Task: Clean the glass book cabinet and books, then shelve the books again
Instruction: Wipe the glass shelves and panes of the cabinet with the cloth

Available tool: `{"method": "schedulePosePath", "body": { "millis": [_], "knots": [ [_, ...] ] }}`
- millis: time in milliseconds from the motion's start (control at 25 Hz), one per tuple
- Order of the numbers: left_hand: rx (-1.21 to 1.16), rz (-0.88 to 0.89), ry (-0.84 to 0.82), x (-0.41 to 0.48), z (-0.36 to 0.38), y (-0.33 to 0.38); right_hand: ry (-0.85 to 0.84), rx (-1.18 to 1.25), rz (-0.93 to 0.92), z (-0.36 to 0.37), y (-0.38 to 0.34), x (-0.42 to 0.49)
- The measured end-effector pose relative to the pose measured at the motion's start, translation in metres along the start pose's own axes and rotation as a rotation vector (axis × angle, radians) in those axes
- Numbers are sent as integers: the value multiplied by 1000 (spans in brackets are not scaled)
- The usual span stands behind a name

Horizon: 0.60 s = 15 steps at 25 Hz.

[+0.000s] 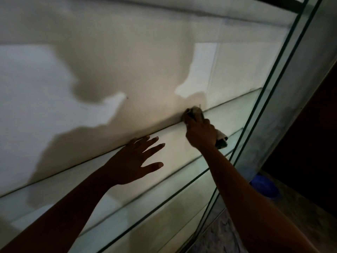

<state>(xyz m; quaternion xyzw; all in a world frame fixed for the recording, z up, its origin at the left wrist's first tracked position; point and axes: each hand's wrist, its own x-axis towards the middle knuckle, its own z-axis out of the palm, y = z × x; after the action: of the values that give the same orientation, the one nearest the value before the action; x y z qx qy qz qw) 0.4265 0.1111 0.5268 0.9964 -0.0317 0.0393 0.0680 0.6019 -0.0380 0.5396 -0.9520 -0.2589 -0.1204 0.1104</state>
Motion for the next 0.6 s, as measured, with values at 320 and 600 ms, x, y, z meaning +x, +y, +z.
{"method": "schedulePosePath", "body": {
  "millis": [320, 600],
  "knots": [
    [-146, -356, -8, -35, -19, 10, -53, 152, -382, -17, -63, -106],
    [-38, -481, 71, -125, -9, 46, -50, 471, -423, -19, -8, -81]
  ]
}}
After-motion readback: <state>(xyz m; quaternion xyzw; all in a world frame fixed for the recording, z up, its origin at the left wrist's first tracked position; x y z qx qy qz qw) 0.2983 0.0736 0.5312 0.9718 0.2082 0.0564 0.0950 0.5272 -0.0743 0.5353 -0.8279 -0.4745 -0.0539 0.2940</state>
